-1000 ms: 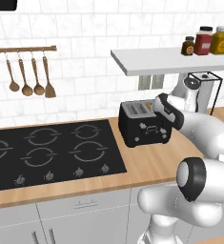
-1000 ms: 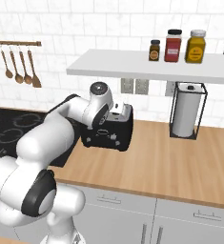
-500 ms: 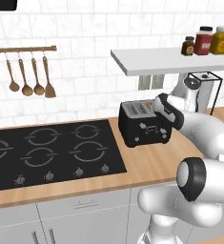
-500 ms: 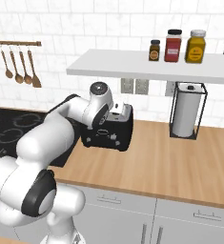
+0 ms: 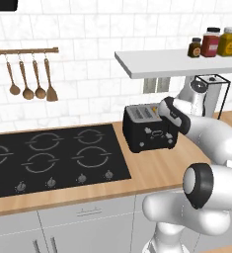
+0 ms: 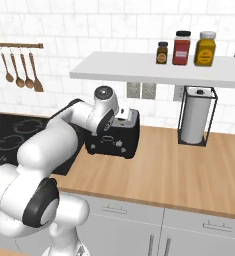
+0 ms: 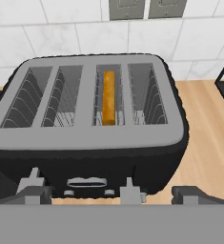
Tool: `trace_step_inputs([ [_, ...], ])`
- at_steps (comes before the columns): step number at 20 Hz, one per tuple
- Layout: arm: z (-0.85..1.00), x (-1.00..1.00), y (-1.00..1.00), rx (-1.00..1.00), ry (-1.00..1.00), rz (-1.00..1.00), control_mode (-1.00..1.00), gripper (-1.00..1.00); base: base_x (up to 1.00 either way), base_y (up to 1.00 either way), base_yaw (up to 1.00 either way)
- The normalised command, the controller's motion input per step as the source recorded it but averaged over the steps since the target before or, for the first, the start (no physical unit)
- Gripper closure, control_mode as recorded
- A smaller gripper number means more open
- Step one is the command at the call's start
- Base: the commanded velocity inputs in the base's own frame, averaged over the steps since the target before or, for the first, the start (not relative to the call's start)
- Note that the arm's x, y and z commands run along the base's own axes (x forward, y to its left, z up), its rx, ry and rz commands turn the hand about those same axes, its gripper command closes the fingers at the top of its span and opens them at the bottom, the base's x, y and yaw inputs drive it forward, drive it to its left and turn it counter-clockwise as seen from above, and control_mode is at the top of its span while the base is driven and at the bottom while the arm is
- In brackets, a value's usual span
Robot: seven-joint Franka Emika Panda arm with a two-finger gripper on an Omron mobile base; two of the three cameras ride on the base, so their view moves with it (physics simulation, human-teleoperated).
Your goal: Start the toaster. Once the lever pops up, take the bread to the plate on the dining counter.
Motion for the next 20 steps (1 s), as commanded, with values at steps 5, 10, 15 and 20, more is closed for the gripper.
trace_step_inputs([
  [5,0.00,0.00,0.00,0.00,0.00,0.00,-1.00,-1.00,0.00,0.00,0.00],
  [10,0.00,0.00,0.00,0.00,0.00,0.00,-1.00,-1.00,0.00,0.00,0.00],
  [15,0.00,0.00,0.00,0.00,0.00,0.00,-1.00,-1.00,0.00,0.00,0.00],
  [20,0.00,0.00,0.00,0.00,0.00,0.00,-1.00,-1.00,0.00,0.00,0.00],
])
